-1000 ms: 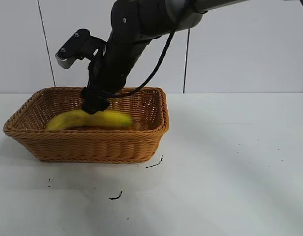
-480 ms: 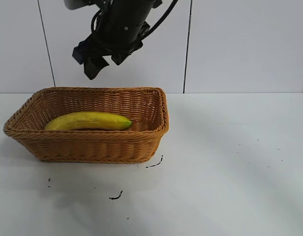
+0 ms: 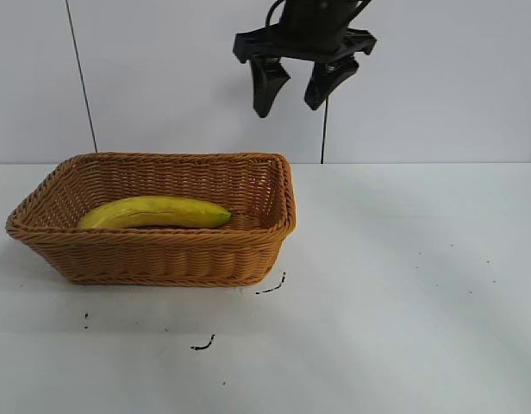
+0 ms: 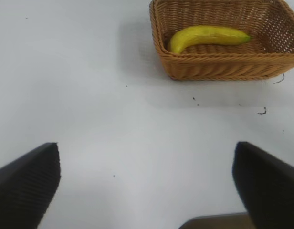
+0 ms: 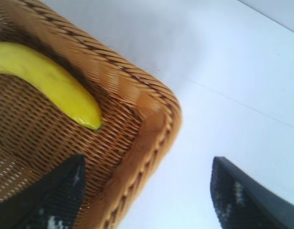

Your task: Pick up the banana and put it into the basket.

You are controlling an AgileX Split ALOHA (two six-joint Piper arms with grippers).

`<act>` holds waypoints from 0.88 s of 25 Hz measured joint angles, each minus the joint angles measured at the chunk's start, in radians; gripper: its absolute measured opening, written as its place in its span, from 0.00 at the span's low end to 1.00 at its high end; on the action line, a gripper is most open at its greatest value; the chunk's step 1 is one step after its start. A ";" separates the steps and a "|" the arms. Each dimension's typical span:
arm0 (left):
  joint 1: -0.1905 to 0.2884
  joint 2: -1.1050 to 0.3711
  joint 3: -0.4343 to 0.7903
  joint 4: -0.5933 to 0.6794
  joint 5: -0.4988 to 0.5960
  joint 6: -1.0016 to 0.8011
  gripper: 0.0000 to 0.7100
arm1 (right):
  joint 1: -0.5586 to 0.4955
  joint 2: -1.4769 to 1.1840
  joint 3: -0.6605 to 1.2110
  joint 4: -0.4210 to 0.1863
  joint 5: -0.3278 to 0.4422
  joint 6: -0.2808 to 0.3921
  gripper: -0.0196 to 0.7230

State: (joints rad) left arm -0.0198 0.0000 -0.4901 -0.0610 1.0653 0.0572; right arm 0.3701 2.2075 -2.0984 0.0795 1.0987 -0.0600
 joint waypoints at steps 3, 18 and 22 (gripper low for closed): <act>0.000 0.000 0.000 0.000 0.000 0.000 0.98 | -0.076 0.000 -0.001 0.001 0.024 0.005 0.74; 0.000 0.000 0.000 0.000 0.000 0.000 0.98 | -0.378 0.000 -0.001 -0.009 0.114 0.011 0.74; 0.000 0.000 0.000 0.000 0.000 0.000 0.98 | -0.377 0.000 -0.001 0.006 0.117 -0.002 0.74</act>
State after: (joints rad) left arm -0.0198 0.0000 -0.4901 -0.0610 1.0653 0.0572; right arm -0.0072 2.2075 -2.0995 0.0851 1.2152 -0.0618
